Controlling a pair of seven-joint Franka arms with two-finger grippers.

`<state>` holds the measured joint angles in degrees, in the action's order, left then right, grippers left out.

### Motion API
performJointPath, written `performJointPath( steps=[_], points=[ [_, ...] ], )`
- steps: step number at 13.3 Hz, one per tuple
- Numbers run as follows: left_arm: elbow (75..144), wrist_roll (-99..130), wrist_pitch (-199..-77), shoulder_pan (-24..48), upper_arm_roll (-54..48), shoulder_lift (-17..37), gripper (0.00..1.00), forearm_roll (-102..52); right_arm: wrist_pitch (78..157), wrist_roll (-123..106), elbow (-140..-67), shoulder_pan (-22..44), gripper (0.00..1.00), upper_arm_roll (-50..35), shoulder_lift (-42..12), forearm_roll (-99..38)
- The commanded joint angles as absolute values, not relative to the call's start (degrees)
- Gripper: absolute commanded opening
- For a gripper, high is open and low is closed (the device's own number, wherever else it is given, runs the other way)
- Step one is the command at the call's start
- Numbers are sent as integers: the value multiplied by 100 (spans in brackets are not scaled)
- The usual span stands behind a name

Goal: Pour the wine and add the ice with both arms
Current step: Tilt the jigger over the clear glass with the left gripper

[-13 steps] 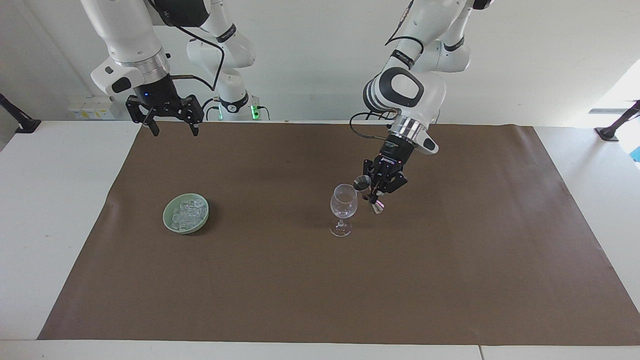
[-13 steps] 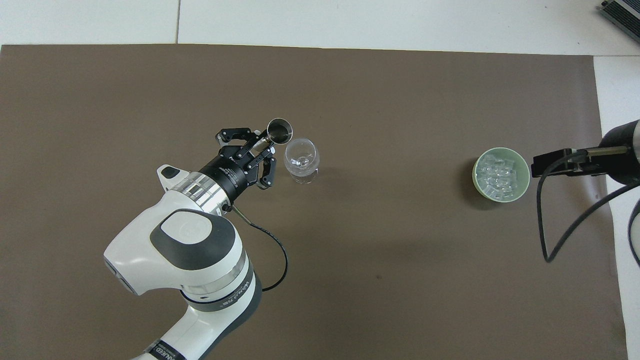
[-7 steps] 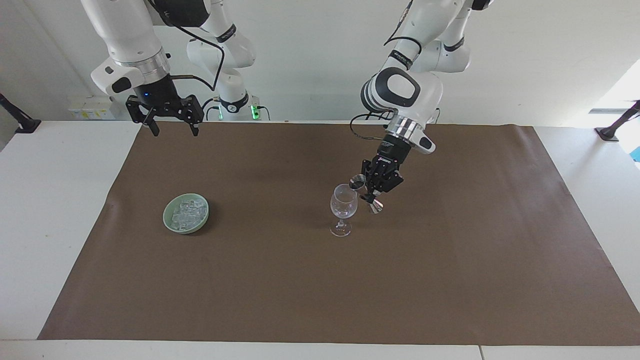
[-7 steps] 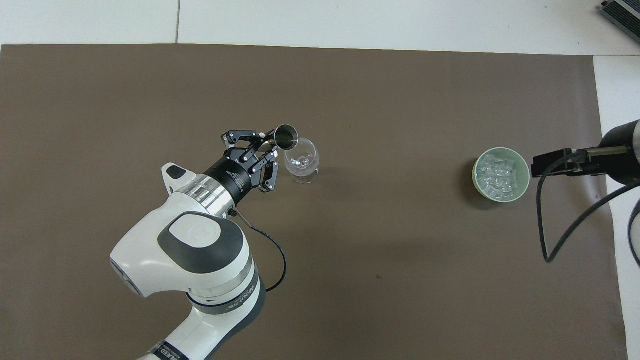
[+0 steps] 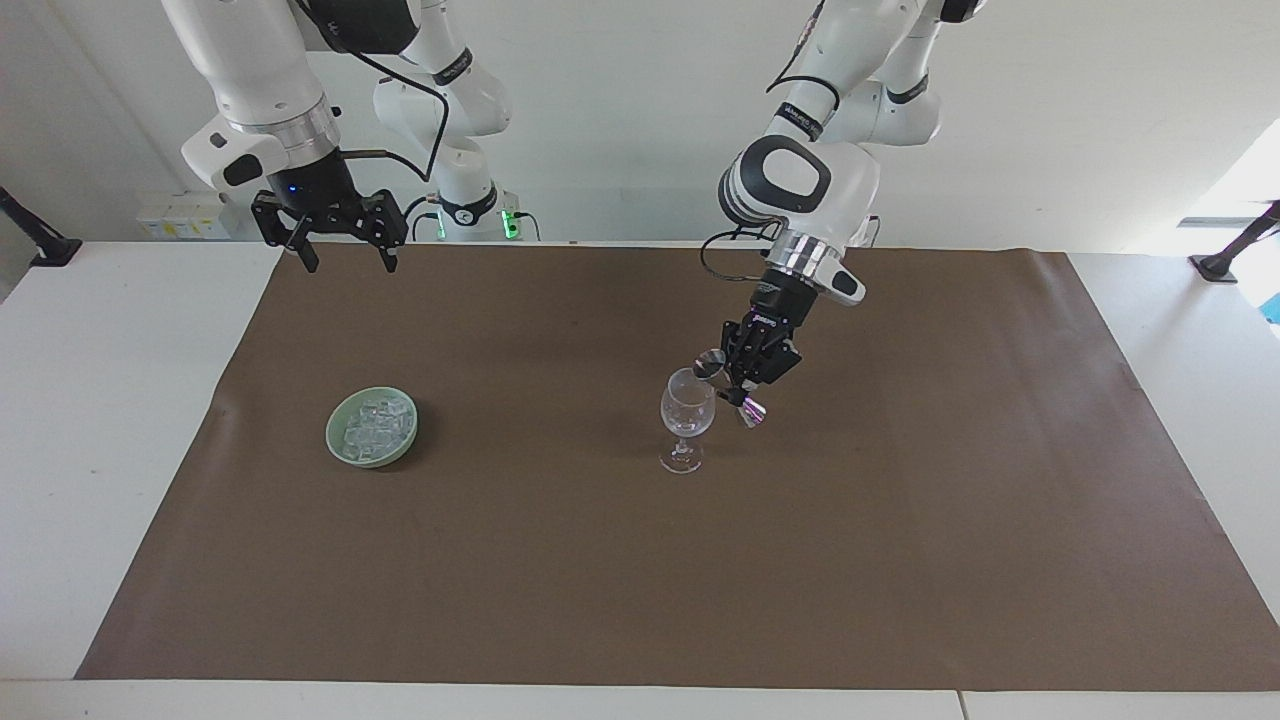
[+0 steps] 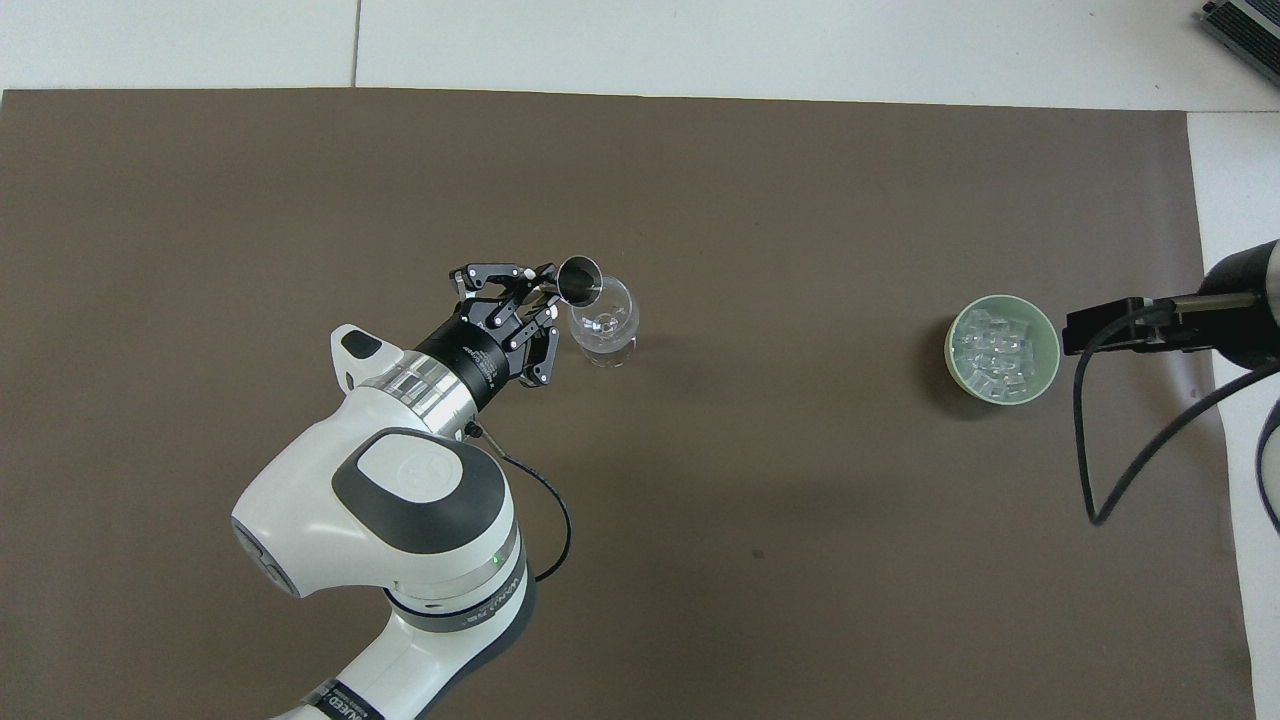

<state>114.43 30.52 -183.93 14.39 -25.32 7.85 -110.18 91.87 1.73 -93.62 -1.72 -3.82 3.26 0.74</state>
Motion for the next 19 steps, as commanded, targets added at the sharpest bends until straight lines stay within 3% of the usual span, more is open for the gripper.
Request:
performJointPath(
  steps=[1, 19],
  points=[
    [11268, 2874, -18642, 1591, -2470, 905, 0, -10916, 9193, 62, -9492, -202, 100, -404, 448, 79],
    [11092, 2066, -19160, 1766, -2470, 1072, 0, -10345, 9193, 62, -9492, -202, 100, -404, 448, 70]
  ],
)
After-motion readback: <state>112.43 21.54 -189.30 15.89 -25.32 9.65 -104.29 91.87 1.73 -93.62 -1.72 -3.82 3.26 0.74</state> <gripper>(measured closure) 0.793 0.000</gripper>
